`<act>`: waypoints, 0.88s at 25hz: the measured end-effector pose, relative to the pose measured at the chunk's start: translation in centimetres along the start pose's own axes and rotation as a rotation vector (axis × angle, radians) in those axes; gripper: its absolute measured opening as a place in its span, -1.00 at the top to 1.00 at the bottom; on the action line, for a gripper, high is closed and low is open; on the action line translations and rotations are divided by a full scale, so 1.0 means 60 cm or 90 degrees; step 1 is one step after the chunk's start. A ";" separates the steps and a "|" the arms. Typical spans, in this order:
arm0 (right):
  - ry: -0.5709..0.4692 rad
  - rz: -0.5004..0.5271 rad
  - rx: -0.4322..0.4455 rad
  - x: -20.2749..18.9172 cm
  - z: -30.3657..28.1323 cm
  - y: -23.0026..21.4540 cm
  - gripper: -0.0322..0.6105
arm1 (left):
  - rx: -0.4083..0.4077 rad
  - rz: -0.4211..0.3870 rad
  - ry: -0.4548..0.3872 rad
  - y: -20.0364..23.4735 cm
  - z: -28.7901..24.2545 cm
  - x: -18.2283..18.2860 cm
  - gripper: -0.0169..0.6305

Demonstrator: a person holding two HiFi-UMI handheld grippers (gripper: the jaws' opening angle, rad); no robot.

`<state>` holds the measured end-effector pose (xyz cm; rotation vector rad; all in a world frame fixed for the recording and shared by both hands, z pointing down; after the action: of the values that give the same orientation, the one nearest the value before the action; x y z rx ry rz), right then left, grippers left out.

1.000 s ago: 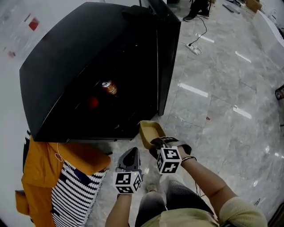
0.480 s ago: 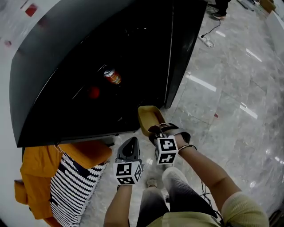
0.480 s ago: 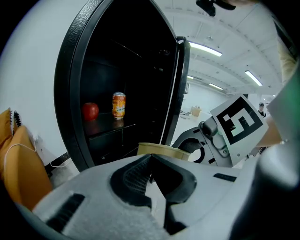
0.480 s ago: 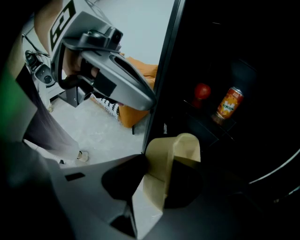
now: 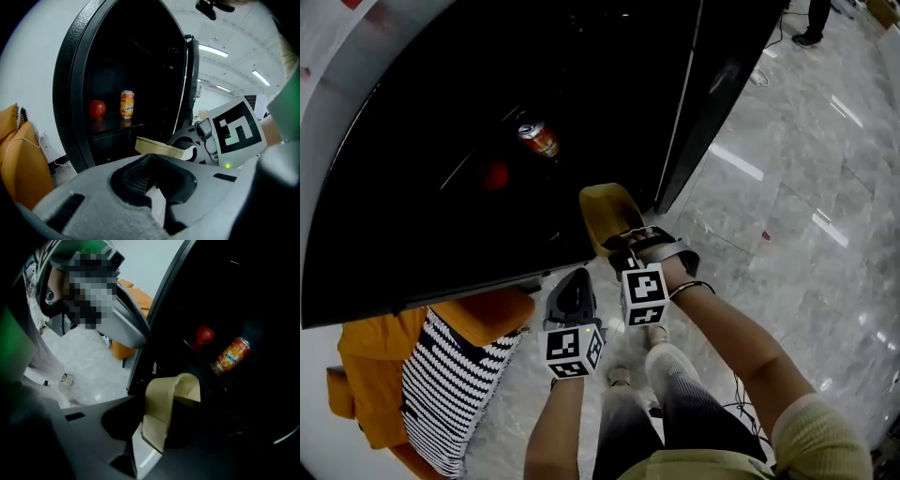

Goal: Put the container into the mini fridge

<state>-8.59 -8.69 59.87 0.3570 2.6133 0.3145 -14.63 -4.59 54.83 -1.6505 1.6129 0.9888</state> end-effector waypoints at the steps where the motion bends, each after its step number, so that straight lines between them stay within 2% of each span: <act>1: 0.001 0.009 -0.003 -0.001 -0.005 -0.005 0.53 | 0.007 0.005 -0.001 0.004 -0.005 -0.001 0.88; 10: 0.029 0.118 -0.051 -0.006 -0.055 -0.068 0.53 | 0.038 0.011 -0.014 0.021 -0.047 0.003 0.88; 16: 0.027 0.174 -0.051 0.010 -0.087 -0.087 0.52 | 0.061 0.012 -0.013 0.035 -0.063 0.000 0.88; 22: 0.021 0.193 -0.039 0.003 -0.120 -0.102 0.52 | 0.073 0.022 -0.011 0.046 -0.078 -0.009 0.88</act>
<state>-13.43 -15.49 64.23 0.7353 2.5721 0.5038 -16.93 -8.45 57.95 -1.5381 1.6608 0.9085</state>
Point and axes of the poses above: the fingertips, and each gripper's own axes: z backward along the fingers, y to its left, x out of its top, the point moved 3 cm from there along z, backward along the fingers, and after that the axes turned 8 degrees about x, right-handed, at the moved point
